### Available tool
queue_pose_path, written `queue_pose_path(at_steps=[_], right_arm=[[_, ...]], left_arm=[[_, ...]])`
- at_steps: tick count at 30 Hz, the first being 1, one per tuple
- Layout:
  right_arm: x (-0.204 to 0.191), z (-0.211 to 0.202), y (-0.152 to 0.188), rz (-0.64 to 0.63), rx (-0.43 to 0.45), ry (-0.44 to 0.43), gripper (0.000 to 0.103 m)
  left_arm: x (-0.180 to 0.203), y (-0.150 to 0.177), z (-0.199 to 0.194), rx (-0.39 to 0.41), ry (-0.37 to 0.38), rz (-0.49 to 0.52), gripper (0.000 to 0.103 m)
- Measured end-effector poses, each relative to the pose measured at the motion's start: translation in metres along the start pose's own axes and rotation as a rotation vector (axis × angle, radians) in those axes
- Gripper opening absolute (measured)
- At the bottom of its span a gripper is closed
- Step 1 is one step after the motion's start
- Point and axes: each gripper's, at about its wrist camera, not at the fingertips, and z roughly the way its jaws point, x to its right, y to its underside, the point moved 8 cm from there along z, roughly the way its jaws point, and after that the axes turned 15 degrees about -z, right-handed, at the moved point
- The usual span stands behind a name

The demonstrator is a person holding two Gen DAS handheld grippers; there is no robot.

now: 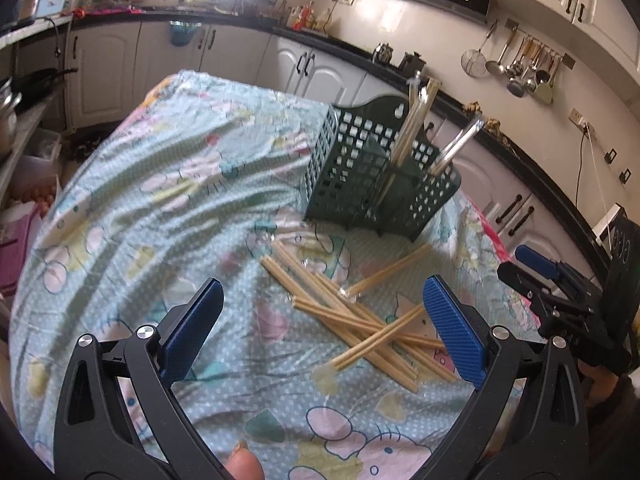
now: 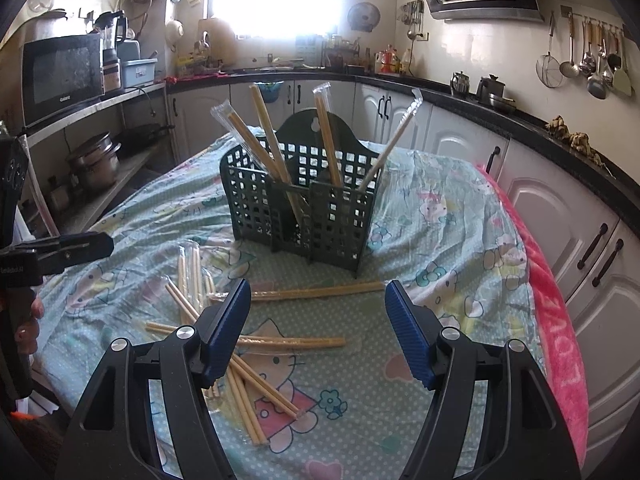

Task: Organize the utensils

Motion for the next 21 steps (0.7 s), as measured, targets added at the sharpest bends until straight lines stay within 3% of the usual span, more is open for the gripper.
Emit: queue_pose_path(at_steps=[9, 11, 16, 21], right_arm=[[0.009, 0.016, 0.015, 0.019, -0.050, 0.005, 0.067], [0.011, 0.021, 0.021, 0.029, -0.067, -0.002, 0.067], [0.015, 0.033, 0.034, 0.055, -0.105, -0.011, 0.066], [0.014, 0.045, 0.045, 0.070, -0.137, -0.035, 0.059]], left_arm=[[-0.012, 0.022, 0.029, -0.141, 0.028, -0.108, 0.092], [-0.014, 0.025, 0.035, -0.171, 0.039, -0.141, 0.084], [-0.019, 0.032, 0.050, -0.235, 0.054, -0.212, 0.078], [-0.024, 0.031, 0.063, -0.263, 0.059, -0.267, 0.069]])
